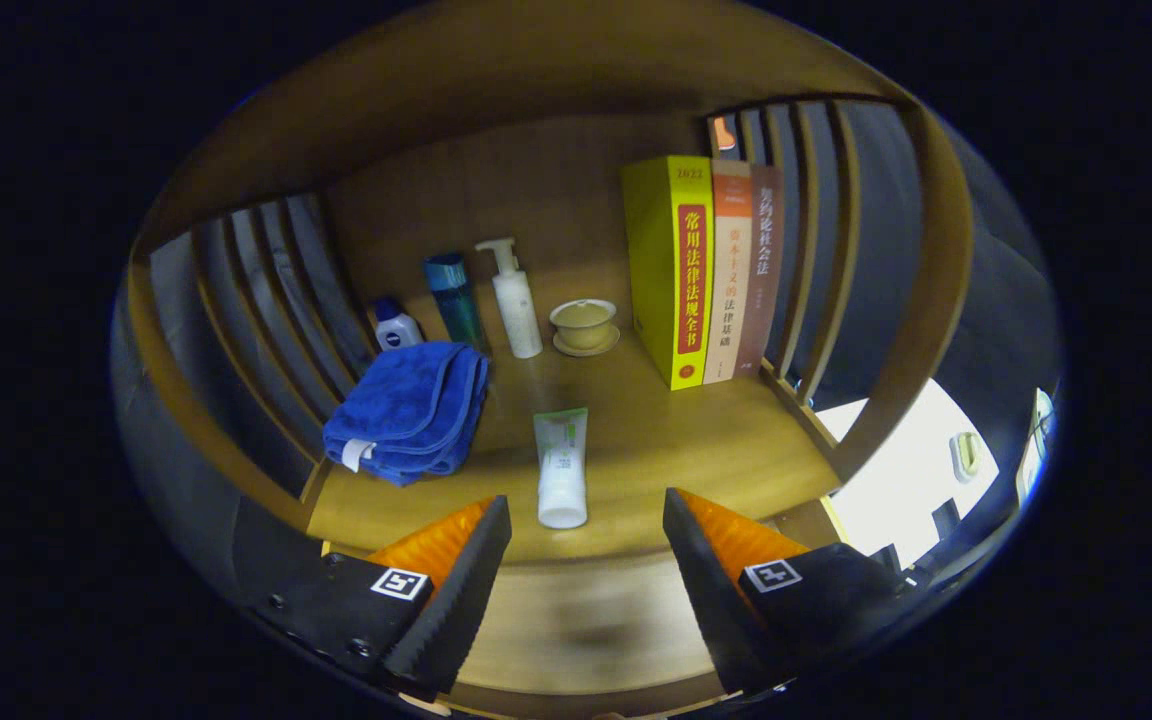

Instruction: Pull open the drawer, take out the items inside it, and place them on the countertop above the cabinet.

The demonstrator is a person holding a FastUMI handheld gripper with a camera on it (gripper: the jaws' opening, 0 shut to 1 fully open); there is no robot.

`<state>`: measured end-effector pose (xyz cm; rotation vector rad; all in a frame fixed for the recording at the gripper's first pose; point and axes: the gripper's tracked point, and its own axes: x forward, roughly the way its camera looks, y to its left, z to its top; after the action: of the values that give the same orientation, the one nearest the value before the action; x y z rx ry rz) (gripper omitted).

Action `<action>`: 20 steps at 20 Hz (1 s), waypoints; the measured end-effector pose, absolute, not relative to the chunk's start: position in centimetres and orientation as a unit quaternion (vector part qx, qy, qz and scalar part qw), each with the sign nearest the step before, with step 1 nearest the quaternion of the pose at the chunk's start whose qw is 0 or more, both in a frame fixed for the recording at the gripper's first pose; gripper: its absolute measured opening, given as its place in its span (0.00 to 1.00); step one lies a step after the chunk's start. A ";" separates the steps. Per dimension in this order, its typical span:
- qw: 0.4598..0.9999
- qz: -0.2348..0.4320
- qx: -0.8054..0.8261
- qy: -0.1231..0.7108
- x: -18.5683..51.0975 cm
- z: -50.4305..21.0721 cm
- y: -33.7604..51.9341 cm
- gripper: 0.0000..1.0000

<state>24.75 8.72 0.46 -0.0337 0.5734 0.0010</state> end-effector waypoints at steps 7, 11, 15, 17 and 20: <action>0.982 0.024 -0.025 0.184 15.5 1.6 7.8 0.99; 0.991 0.015 -0.047 0.126 11.0 1.3 6.4 0.99; 0.990 0.028 -0.058 0.122 6.9 -2.3 6.9 0.99; 0.991 0.026 -0.068 0.116 5.4 -4.2 6.6 0.99; 0.991 0.024 -0.069 0.115 3.8 -7.1 6.6 0.99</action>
<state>3.76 6.64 -7.08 -0.1385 0.2308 0.0482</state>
